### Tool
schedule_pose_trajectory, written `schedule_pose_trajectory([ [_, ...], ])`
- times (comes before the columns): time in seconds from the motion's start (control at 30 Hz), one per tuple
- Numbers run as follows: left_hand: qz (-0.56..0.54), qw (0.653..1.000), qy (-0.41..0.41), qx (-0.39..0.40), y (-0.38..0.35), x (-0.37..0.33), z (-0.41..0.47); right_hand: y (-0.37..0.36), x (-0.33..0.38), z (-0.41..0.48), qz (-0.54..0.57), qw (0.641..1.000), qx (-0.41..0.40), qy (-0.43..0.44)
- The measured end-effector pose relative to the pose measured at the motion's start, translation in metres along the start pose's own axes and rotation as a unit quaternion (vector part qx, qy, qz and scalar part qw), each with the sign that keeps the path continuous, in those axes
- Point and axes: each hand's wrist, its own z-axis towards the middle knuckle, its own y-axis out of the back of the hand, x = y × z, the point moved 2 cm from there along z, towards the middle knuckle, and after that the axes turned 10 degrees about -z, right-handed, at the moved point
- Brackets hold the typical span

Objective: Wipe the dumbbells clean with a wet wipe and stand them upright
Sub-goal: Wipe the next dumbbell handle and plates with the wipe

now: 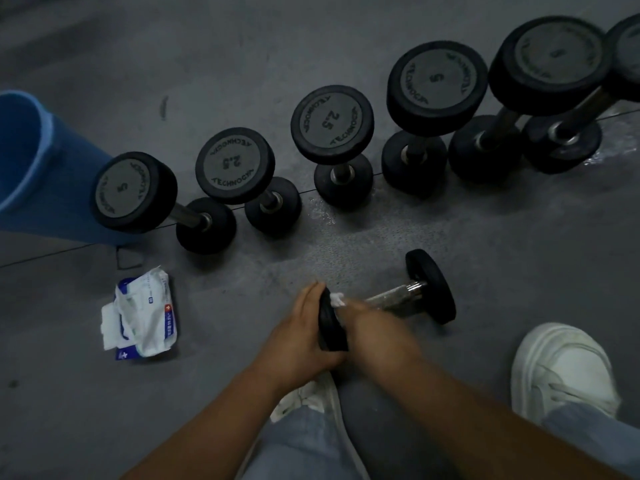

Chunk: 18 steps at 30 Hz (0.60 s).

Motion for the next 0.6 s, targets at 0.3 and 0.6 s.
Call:
schedule_pose_trajectory([
  [0.3, 0.030, 0.999, 0.000, 0.021, -0.005, 0.004, -0.004, 0.007, -0.028, -0.026, 0.179, 0.970, -0.145, -0.073],
  [0.6, 0.047, 0.989, -0.073, -0.119, 0.008, 0.003, 0.020, 0.027, -0.036, 0.017, 0.151, 0.953, -0.256, -0.060],
])
